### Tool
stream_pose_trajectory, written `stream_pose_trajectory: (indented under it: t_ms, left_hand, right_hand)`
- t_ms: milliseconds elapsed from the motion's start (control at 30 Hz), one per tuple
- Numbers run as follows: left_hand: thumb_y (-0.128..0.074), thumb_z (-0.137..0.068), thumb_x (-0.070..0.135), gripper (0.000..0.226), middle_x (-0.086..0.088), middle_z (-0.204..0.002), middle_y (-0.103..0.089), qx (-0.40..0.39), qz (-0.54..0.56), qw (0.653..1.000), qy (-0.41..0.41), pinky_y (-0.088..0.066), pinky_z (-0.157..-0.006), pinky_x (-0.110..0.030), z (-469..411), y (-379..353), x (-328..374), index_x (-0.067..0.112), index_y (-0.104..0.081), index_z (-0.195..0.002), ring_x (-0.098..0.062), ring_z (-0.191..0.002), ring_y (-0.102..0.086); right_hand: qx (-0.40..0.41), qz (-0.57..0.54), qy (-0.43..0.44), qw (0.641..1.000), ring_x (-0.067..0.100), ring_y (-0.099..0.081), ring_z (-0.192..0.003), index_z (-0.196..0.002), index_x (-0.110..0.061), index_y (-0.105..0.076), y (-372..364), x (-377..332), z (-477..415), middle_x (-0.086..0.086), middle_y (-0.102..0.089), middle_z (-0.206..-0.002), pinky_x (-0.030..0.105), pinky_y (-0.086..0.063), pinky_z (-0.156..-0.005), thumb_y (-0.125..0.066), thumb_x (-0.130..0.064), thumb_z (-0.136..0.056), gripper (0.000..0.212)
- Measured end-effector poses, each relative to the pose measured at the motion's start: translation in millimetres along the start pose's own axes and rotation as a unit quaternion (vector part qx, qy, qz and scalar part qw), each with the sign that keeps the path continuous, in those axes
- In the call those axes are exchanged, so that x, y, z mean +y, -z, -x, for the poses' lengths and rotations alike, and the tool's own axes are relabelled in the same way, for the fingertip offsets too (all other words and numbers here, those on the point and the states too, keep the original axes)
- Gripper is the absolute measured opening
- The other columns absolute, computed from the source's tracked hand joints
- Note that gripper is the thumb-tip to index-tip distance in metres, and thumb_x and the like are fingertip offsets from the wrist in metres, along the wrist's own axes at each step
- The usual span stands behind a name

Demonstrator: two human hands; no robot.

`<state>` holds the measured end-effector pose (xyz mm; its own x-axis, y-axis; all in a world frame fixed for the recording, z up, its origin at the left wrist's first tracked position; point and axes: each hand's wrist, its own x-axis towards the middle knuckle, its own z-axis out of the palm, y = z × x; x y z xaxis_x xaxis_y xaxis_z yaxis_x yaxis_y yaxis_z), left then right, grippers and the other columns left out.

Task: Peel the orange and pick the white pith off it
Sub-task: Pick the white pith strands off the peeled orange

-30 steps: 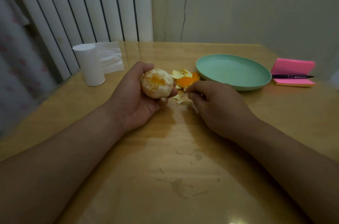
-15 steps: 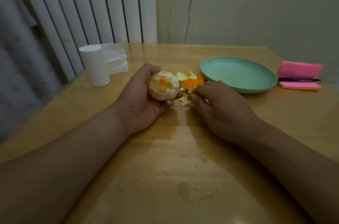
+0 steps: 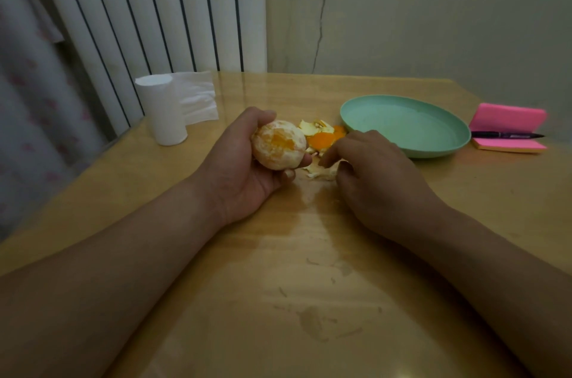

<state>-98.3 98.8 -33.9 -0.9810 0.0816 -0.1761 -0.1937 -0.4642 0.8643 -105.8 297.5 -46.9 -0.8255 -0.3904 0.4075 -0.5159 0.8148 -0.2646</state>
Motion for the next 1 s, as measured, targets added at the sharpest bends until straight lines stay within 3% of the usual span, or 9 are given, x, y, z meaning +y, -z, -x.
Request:
stream_pose_trajectory:
  t_ms: [133, 233, 333, 433, 500, 667, 833, 1000]
  left_hand:
    - [-0.055, -0.101, 0.037, 0.061, -0.023, -0.112, -0.071, 0.000, -0.002, 1.000, -0.003, -0.050, -0.049, -0.028, 1.1, -0.4, 0.1, -0.002, -0.050, -0.148, -0.033, -0.084, -0.075]
    - [-0.054, -0.102, 0.036, 0.061, -0.023, -0.110, -0.071, -0.002, 0.000, 1.000, -0.005, -0.050, -0.049, -0.027, 2.0, -1.1, 0.4, -0.003, -0.050, -0.148, -0.032, -0.083, -0.073]
    - [-0.055, -0.102, 0.035, 0.058, -0.023, -0.111, -0.071, -0.006, -0.003, 1.000, -0.013, -0.050, -0.051, -0.029, 3.1, -1.3, 0.6, -0.002, -0.049, -0.147, -0.032, -0.086, -0.074]
    - [-0.054, -0.104, 0.033, 0.044, -0.020, -0.105, -0.073, -0.015, -0.023, 0.999, -0.024, -0.049, -0.056, -0.031, 5.0, -3.2, -0.7, 0.002, -0.056, -0.135, -0.030, -0.088, -0.073]
    - [-0.053, -0.105, 0.032, 0.034, -0.015, -0.101, -0.073, -0.025, -0.034, 0.999, -0.029, -0.047, -0.063, -0.034, 5.9, -4.6, -2.1, 0.006, -0.060, -0.126, -0.026, -0.083, -0.072]
    - [-0.053, -0.105, 0.030, 0.033, -0.014, -0.110, -0.072, -0.033, -0.039, 0.998, -0.029, -0.053, -0.065, -0.032, 5.8, -5.5, -3.7, 0.009, -0.061, -0.129, -0.022, -0.088, -0.070]
    - [-0.053, -0.106, 0.028, 0.024, -0.010, -0.101, -0.075, -0.045, -0.039, 0.998, -0.033, -0.058, -0.063, -0.029, 5.9, -5.8, -4.7, 0.009, -0.067, -0.114, -0.019, -0.087, -0.072]
    - [-0.053, -0.107, 0.029, 0.024, -0.007, -0.095, -0.076, -0.047, -0.067, 0.996, -0.042, -0.057, -0.061, -0.028, 5.6, -6.0, -6.4, 0.011, -0.069, -0.108, -0.016, -0.081, -0.071]
  right_hand:
    - [0.000, 0.008, -0.009, 1.000, 0.010, -0.048, -0.101, -0.107, -0.034, -0.068, 0.1, -0.3, -0.2, -0.013, -0.060, -0.104, 0.033, -0.037, -0.082, -0.060, -0.040, -0.103, 0.011]
    - [-0.007, 0.029, -0.010, 0.999, 0.014, -0.048, -0.094, -0.093, -0.030, -0.069, -2.8, 3.0, -1.3, -0.011, -0.058, -0.093, 0.038, -0.037, -0.080, -0.047, -0.050, -0.105, 0.032]
    - [0.037, -0.016, -0.007, 0.999, 0.011, -0.052, -0.094, -0.099, -0.030, -0.067, -2.8, 2.4, -0.9, -0.013, -0.060, -0.097, 0.035, -0.043, -0.081, -0.053, -0.041, -0.105, 0.019]
    - [0.094, -0.182, -0.015, 0.979, 0.006, -0.061, -0.092, -0.105, -0.030, -0.068, -1.3, -3.7, 1.8, -0.016, -0.067, -0.097, 0.021, -0.048, -0.073, -0.067, -0.033, -0.100, 0.006]
    - [0.098, -0.242, -0.007, 0.965, 0.007, -0.065, -0.089, -0.102, -0.029, -0.069, -1.9, -7.6, 4.1, -0.014, -0.070, -0.093, 0.018, -0.049, -0.069, -0.070, -0.031, -0.100, 0.003]
    - [0.095, -0.239, 0.002, 0.966, 0.006, -0.065, -0.085, -0.098, -0.028, -0.071, -3.3, -10.1, 5.9, -0.014, -0.071, -0.087, 0.014, -0.047, -0.068, -0.072, -0.027, -0.099, 0.002]
    - [0.095, -0.223, -0.006, 0.970, 0.004, -0.065, -0.084, -0.096, -0.032, -0.069, -3.1, -11.0, 6.4, -0.016, -0.069, -0.084, 0.014, -0.047, -0.067, -0.072, -0.036, -0.098, 0.005]
    - [0.098, -0.198, -0.012, 0.975, 0.003, -0.064, -0.084, -0.095, -0.032, -0.069, -3.0, -10.8, 6.4, -0.017, -0.068, -0.084, 0.016, -0.047, -0.068, -0.070, -0.033, -0.097, 0.003]
